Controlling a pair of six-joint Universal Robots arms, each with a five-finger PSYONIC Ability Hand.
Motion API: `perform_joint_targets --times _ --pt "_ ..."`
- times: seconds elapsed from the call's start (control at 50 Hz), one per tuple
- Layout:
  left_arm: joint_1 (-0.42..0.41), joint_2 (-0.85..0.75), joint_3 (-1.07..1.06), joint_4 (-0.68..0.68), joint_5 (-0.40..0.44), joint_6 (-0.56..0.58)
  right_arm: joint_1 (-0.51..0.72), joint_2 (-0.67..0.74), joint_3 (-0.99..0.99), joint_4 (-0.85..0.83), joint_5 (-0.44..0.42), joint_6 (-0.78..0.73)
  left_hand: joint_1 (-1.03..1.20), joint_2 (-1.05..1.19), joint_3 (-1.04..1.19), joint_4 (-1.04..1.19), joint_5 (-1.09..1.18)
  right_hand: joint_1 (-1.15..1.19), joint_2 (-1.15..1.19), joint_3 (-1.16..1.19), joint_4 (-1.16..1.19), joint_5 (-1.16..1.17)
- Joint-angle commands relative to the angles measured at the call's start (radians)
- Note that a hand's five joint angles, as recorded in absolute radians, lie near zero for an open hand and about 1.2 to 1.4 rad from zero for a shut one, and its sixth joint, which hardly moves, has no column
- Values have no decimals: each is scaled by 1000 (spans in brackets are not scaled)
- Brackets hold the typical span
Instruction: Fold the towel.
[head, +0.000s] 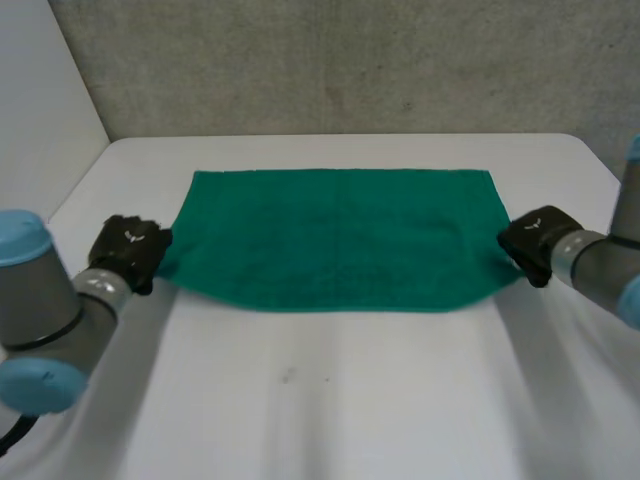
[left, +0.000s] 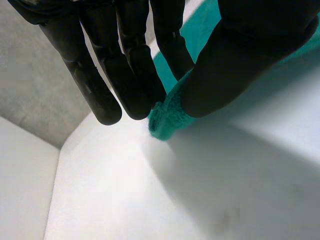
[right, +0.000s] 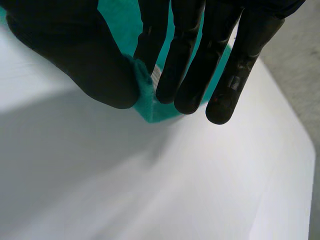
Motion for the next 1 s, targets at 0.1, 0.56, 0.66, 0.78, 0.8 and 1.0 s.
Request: perform_joint_targets --times 0.1,0.56,0.66,0.78,0.8,1.0 --pt "63 290 -102 -578 -2 248 -127 -236 133 372 -9 -279 262 199 199 202 240 419 221 211 204 222" --pt "-39 -319 512 -75 -100 179 16 272 -380 -128 83 -39 262 199 199 202 240 419 221 211 204 222" --pt "-44 -415 596 5 -36 184 48 413 -531 -240 139 -101 262 199 199 202 240 419 221 211 204 222" --pt "-67 -471 592 83 87 182 65 522 -647 -254 152 -168 97 33 34 36 75 161 -36 -46 -53 -35" --pt "-76 -477 578 107 102 184 74 539 -663 -251 165 -168 -559 -622 -621 -619 -581 -768 -966 -976 -983 -965" --pt "-87 -371 474 249 61 178 74 438 -594 -243 179 -24 -960 -1023 -1022 -1020 -982 -803 -1001 -1010 -1018 -999"
